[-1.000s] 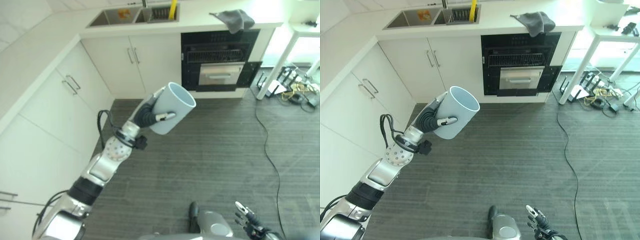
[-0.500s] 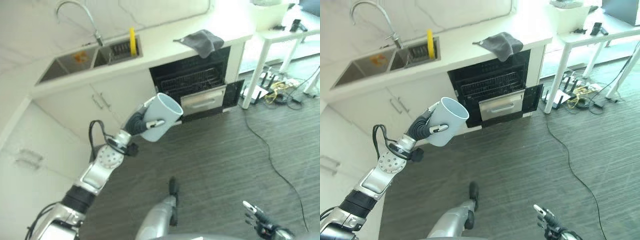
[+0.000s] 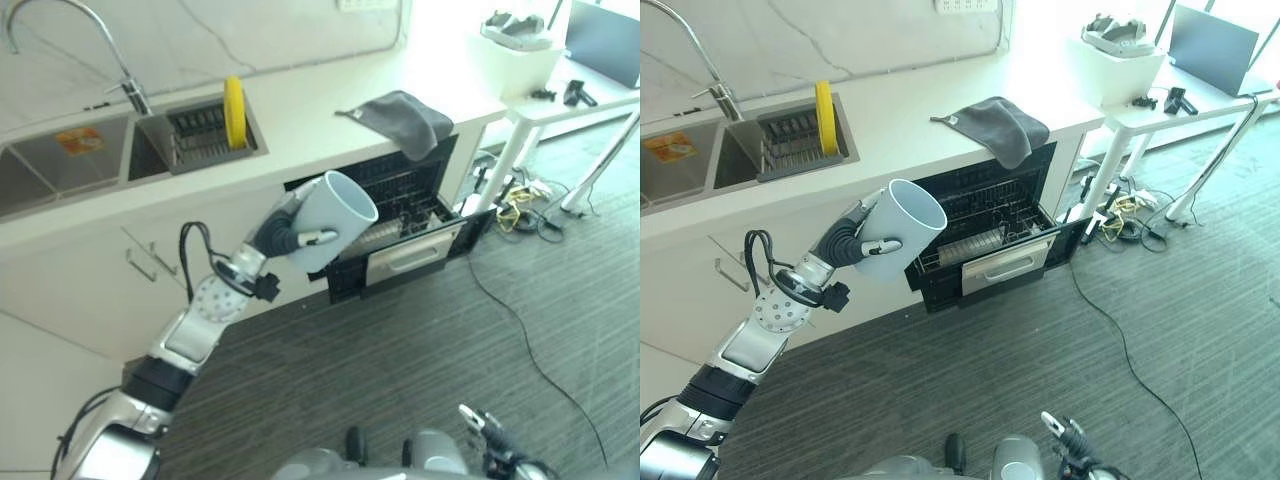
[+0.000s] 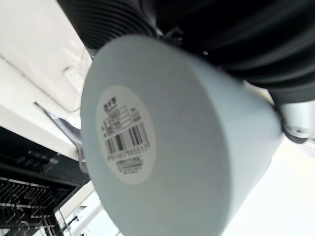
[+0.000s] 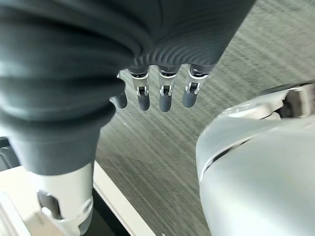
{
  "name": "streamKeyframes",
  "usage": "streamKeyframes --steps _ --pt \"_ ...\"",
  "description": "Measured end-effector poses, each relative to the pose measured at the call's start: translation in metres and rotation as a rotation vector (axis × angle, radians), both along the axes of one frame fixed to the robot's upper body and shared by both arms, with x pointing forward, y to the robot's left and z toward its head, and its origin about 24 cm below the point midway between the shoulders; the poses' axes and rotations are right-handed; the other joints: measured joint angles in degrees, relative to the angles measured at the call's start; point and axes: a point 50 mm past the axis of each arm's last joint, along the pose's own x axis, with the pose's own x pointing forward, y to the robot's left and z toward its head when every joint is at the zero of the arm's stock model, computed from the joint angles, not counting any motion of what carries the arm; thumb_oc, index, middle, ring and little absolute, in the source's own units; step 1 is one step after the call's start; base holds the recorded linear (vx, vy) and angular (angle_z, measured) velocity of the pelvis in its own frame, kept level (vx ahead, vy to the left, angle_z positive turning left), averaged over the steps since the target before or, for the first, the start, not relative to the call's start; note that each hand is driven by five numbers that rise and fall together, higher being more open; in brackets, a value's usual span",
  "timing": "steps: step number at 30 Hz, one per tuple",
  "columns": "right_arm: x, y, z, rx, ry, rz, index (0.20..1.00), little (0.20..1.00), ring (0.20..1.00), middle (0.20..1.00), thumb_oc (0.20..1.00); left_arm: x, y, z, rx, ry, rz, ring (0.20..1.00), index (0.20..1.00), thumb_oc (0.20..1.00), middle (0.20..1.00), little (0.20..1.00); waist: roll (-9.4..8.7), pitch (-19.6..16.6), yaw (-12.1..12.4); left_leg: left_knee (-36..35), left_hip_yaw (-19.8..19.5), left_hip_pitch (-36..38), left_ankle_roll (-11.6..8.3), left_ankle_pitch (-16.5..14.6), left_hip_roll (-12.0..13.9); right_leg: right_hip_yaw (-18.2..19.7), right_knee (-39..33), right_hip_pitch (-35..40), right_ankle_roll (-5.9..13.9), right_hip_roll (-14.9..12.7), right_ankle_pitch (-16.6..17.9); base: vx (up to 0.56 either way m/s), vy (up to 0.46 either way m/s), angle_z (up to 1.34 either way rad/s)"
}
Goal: Place the dishes in the dishwasher.
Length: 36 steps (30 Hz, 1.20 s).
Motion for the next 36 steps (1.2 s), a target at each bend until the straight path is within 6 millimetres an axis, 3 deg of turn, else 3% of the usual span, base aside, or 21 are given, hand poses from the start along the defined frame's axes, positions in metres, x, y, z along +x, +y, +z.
streamKeyframes --steps 1,2,3,4,6,7,12,13,16,20,21,22,23,25,26,27,29,30,32,33,36 --pt "0.003 -0.001 0.001 -0.008 0.0 -0.004 1.0 1.0 1.0 1.0 1.0 0.001 0.0 0.0 -0.002 0.001 0.008 0.2 0.2 0.2 0.2 0.2 -0.34 0.25 -0.17 -0.08 -0.1 0.43 -1.14 -0.99 0.06 0.26 -7.55 0.18 0.56 -0.84 2.64 0.16 -0.416 -0.25" --pt "-0.001 -0.002 -0.002 -0.017 0.025 -0.007 1.0 1.0 1.0 1.0 1.0 0.002 0.001 -0.001 -0.006 0.003 0.02 0.2 0.2 0.2 0.2 0.2 -1.53 0.43 -0.05 1.04 1.31 0.41 -6.35 -4.57 0.26 0.68 -16.35 0.55 1.69 -1.83 7.96 0.2 -0.529 -0.03" --pt "-0.001 0.003 -0.004 -0.005 0.04 -0.008 1.0 1.0 1.0 1.0 1.0 0.004 0.006 0.0 0.01 0.002 0.041 0.2 0.2 0.2 0.2 0.2 -4.41 1.33 0.14 7.16 5.3 -1.07 -6.08 -8.11 1.16 2.76 -22.82 2.54 4.53 -4.84 12.98 0.17 -0.482 0.13" --pt "-0.007 0.001 -0.006 -0.013 0.064 -0.012 1.0 1.0 1.0 1.0 1.0 0.005 0.01 0.004 0.02 -0.012 0.057 0.2 0.2 0.2 0.2 0.2 -5.95 1.97 -0.02 10.91 4.0 -1.63 -1.97 -9.52 2.23 5.37 -27.44 4.09 7.16 -6.38 17.15 0.17 -0.498 0.4" --pt "-0.016 0.001 -0.009 -0.005 0.104 -0.024 1.0 1.0 1.0 1.0 1.0 0.006 0.015 0.003 0.022 -0.004 0.1 0.2 0.2 0.2 0.2 0.2 -5.6 2.25 0.62 11.69 2.37 -1.8 -2.71 -9.66 4.75 7.56 -29.7 4.91 4.76 -3.71 21.34 0.22 -0.757 0.47" --pt "-0.018 0.001 -0.01 -0.017 0.122 0.012 1.0 1.0 1.0 1.0 1.0 0.004 0.018 -0.002 0.003 0.011 0.127 0.2 0.2 0.2 0.2 0.2 -5.22 2.22 0.61 11.13 1.31 -0.91 -3.5 -9.65 5.71 4.61 -28.21 6.02 4.71 -2.56 20.85 0.16 -0.734 0.29" --pt "-0.003 -0.014 0.001 -0.098 0.091 0.103 1.0 1.0 1.0 1.0 1.0 -0.004 0.01 -0.01 -0.044 0.041 0.127 0.2 0.2 0.2 0.2 0.2 -2.61 1.93 0.33 5.64 -1.74 1.82 -10.86 -5.39 11.8 -1.9 -25.12 8.97 -2.93 4.88 16.06 0.02 -0.425 0.44" --pt "0.0 -0.022 0.005 -0.12 0.077 0.101 1.0 1.0 1.0 1.0 1.0 -0.003 0.007 -0.007 -0.049 0.031 0.115 0.2 0.2 0.2 0.2 0.2 -2.86 1.71 0.33 7.49 -0.91 0.48 -11.64 -4.2 13.39 -2.88 -24.54 9.75 -4.46 6.73 13.59 0.05 -0.383 0.73" --pt "-0.013 -0.041 0.005 -0.159 0.139 0.072 1.0 1.0 1.0 1.0 1.0 0.002 -0.003 0.002 -0.058 0.0 0.083 0.2 0.2 0.2 0.2 0.2 -3.32 1.73 0.08 12.23 6.56 -3.95 -11.17 0.73 15.8 -9.1 -23.69 10.36 -8.02 6.91 11.18 0.14 -0.151 0.93" --pt "-0.022 -0.035 -0.001 -0.132 0.178 0.063 1.0 1.0 1.0 1.0 1.0 0.001 -0.01 0.0 -0.055 0.007 0.054 0.2 0.2 0.2 0.2 0.2 -1.81 1.22 -0.52 2.43 9.76 -2.4 -11.67 0.36 11.92 -11.82 -28.42 13.4 -6.91 9.16 10.58 0.19 0.059 0.41" --pt "-0.031 -0.025 -0.007 -0.101 0.196 0.059 1.0 1.0 1.0 1.0 1.0 0.001 -0.019 -0.002 -0.091 0.018 0.032 0.2 0.2 0.2 0.2 0.2 -1.77 1.17 -0.92 -0.55 12.9 -3.71 -12.24 0.8 10.64 -14.14 -31.58 15.54 -3.25 9.49 10.02 0.11 0.127 0.57" --pt "-0.035 -0.02 -0.01 -0.085 0.208 0.066 1.0 1.0 1.0 1.0 1.0 0.0 -0.023 -0.002 -0.11 0.018 0.023 0.2 0.2 0.2 0.2 0.2 -1.11 0.99 -0.66 -2.02 12.63 -4.6 -12.57 1.11 10.71 -14.75 -31.33 15.69 -2.09 9.89 9.37 0.11 0.172 0.39" --pt "-0.036 -0.007 -0.014 -0.047 0.21 0.074 1.0 1.0 1.0 1.0 1.0 -0.002 -0.023 -0.002 -0.116 0.019 0.021 0.2 0.2 0.2 0.2 0.2 -0.92 0.93 0.95 -2.11 10.87 -7.17 -12.81 2.27 11.98 -14.02 -31.31 15.36 -6.19 11.56 10.98 0.17 0.246 -0.18" --pt "-0.023 0.003 -0.013 -0.036 0.173 0.108 1.0 1.0 1.0 1.0 1.0 -0.007 -0.012 -0.013 -0.085 0.055 0.045 0.2 0.2 0.2 0.2 0.2 -1.52 0.9 2.3 0.55 9.45 -7.62 -10.87 1.18 10.89 -12.75 -32.99 16.17 -5.59 12.12 10.66 0.19 0.326 -0.61" --pt "-0.02 0.002 -0.012 -0.039 0.154 0.101 1.0 1.0 1.0 1.0 1.0 -0.008 -0.01 -0.013 -0.091 0.054 0.049 0.2 0.2 0.2 0.2 0.2 -0.55 0.12 2.86 2.27 8.85 -6.79 -8.84 -0.19 9.0 -14.12 -29.54 15.16 -2.01 11.06 7.96 0.17 0.293 -0.65" --pt "-0.015 0.003 -0.01 -0.036 0.133 0.092 1.0 1.0 1.0 1.0 1.0 -0.008 -0.001 -0.009 -0.104 0.027 0.074 0.2 0.2 0.2 0.2 0.2 -0.65 0.22 3.48 3.36 7.62 -5.46 -8.27 -0.61 8.12 -13.94 -27.64 14.75 -8.21 11.92 8.5 0.18 0.321 -0.43" --pt "-0.01 0.0 -0.007 -0.049 0.108 0.071 1.0 1.0 1.0 1.0 1.0 -0.007 0.005 -0.003 -0.113 -0.006 0.095 0.2 0.2 0.2 0.2 0.2 0.59 -0.29 3.15 4.93 7.66 -4.42 -4.41 -2.96 6.34 -13.87 -22.08 13.07 -8.83 12.39 6.66 0.21 0.233 -0.14" --pt "-0.006 -0.001 -0.005 -0.055 0.092 0.072 1.0 1.0 1.0 1.0 1.0 -0.006 0.007 -0.002 -0.113 -0.009 0.104 0.2 0.2 0.2 0.2 0.2 0.2 -0.01 2.98 4.83 7.67 -3.09 -1.45 -4.72 6.13 -13.35 -12.89 10.33 -6.44 10.47 4.22 0.16 0.194 0.04" --pt "-0.006 -0.004 -0.003 -0.065 0.074 0.08 1.0 1.0 1.0 1.0 1.0 -0.005 0.008 -0.003 -0.082 -0.013 0.109 0.2 0.2 0.2 0.2 0.2 -0.26 0.23 2.0 4.6 6.68 -0.37 -0.36 -4.88 4.83 -11.2 8.28 2.75 -5.32 5.13 5.46 0.12 0.004 0.38" --pt "-0.011 -0.004 -0.003 -0.066 0.074 0.085 1.0 1.0 1.0 1.0 1.0 -0.004 0.005 -0.001 -0.056 -0.022 0.091 0.2 0.2 0.2 0.2 0.2 -0.3 0.2 0.91 3.96 4.81 0.8 0.03 -5.42 3.88 -7.67 17.29 -4.29 -3.0 1.75 7.1 0.22 -0.205 0.62" --pt "-0.014 -0.007 -0.003 -0.069 0.086 0.054 1.0 1.0 1.0 1.0 1.0 -0.003 0.011 0.001 -0.028 -0.029 0.104 0.2 0.2 0.2 0.2 0.2 -0.4 0.36 1.01 2.93 4.1 1.41 -0.42 -5.33 3.82 -2.9 -9.27 -1.55 -1.51 1.66 6.68 0.24 -0.328 0.25"
